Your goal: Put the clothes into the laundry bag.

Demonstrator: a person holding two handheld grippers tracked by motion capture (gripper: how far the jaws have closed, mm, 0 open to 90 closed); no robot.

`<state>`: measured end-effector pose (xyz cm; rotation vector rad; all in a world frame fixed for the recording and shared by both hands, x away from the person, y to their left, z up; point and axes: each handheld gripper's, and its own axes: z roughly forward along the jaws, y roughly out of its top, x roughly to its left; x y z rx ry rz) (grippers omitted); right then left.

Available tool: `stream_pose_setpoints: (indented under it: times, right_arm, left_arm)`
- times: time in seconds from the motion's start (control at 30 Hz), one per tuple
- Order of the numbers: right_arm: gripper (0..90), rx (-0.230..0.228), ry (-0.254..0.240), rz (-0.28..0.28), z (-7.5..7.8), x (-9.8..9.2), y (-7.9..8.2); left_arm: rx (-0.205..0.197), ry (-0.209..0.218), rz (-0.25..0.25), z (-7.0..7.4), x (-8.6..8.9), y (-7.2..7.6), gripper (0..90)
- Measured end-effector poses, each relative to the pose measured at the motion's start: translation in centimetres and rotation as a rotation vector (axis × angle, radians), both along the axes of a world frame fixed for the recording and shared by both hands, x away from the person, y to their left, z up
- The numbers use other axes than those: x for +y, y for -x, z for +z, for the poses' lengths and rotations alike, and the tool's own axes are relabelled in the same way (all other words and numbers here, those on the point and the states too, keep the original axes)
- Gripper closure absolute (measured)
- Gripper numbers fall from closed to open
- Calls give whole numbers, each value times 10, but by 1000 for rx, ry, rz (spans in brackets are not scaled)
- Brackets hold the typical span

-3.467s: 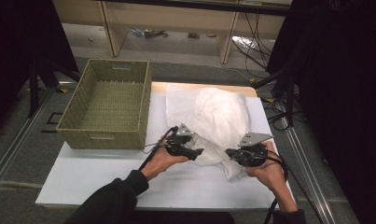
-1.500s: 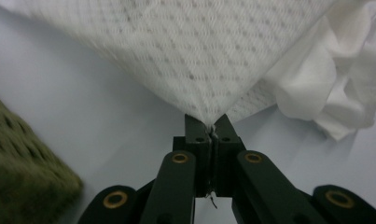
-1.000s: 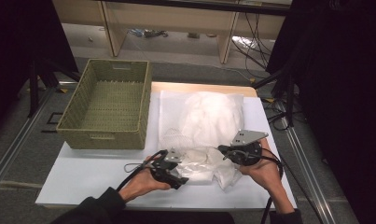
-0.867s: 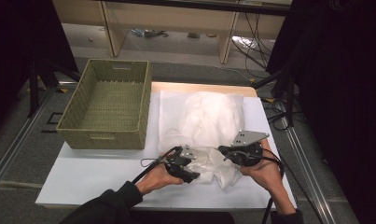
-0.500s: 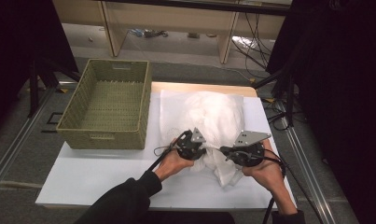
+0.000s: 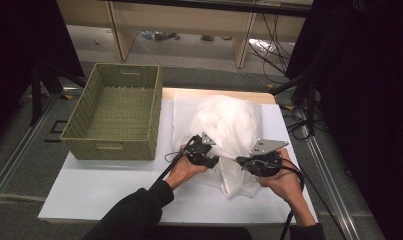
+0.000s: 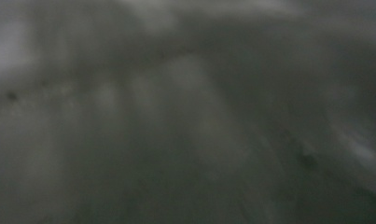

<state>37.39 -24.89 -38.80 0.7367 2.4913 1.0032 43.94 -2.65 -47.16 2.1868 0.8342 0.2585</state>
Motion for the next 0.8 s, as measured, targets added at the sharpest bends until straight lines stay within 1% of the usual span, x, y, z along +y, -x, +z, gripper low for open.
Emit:
stream_pose_setpoints:
  times: [0.03,0.07,0.1,0.13,0.17,0.2,0.23,0.27,0.3,0.33,0.37,0.4,0.43,0.47,0.5,0.53,0.57,0.6,0.63,0.67,0.7,0.73,0.77,0.8]
  right_arm:
    - [900,1,-4,1,0,0,0]
    - [900,9,-4,-1,0,0,0]
    - [900,9,-2,-4,1,0,0]
    - [900,-8,4,14,0,0,-1]
    - [900,-9,4,13,1,-1,-1]
    - [900,-13,6,4,1,-1,-1]
    - [900,-13,9,4,1,-1,-1]
    - [900,-14,10,6,0,-1,-1]
    - [900,-1,9,-6,0,0,-1]
    - [900,-9,13,15,0,0,-2]
    - [900,-4,15,8,0,0,-1]
    - [900,-4,14,-3,0,-1,0]
    - [900,2,12,11,-1,0,-2]
    - [900,2,12,11,-1,0,-2]
    - [900,9,15,5,-1,0,-2]
    - [900,2,22,0,-2,-1,-2]
    - [900,4,18,8,-3,-2,-3]
    - [900,6,21,-12,-3,-4,-3]
    - [900,6,21,-12,-3,-4,-3]
    - [900,14,11,-23,-1,-5,-2]
    - [900,6,14,-13,0,-5,-2]
    - [900,6,14,-13,0,-5,-2]
    - [900,1,16,-8,0,-5,-2]
    - [900,-4,16,-2,1,-6,-2]
  left_arm:
    - [32,0,-11,6,4,9,342]
    - [40,-2,-11,8,6,15,294]
    - [56,10,-23,11,8,25,261]
    - [75,11,-45,13,8,34,241]
    - [100,21,-47,13,7,40,242]
    - [113,44,-45,11,3,44,222]
    - [116,26,-62,7,-4,48,189]
    - [119,-32,-95,5,-7,48,154]
    - [120,-23,-91,1,-14,47,152]
    - [120,-27,-99,-3,-21,45,153]
    - [117,2,-58,-7,-29,43,158]
    - [118,46,-30,-11,-36,41,161]
    - [125,56,-47,-14,-40,39,183]
    - [115,64,-30,-15,-46,39,183]
    - [93,33,-40,-16,-51,37,182]
    - [79,-21,-63,-14,-52,35,193]
    - [57,-8,-29,-14,-55,36,253]
    - [-24,5,-29,-16,-57,34,573]
    - [-24,5,-29,-16,-57,34,648]
    - [-30,-9,-30,-17,-55,31,738]
    - [-38,5,-16,-18,-53,27,775]
    - [-37,0,-18,-16,-50,22,775]
    - [-50,-24,-16,-13,-45,18,807]
    - [-64,-20,4,-10,-41,14,822]
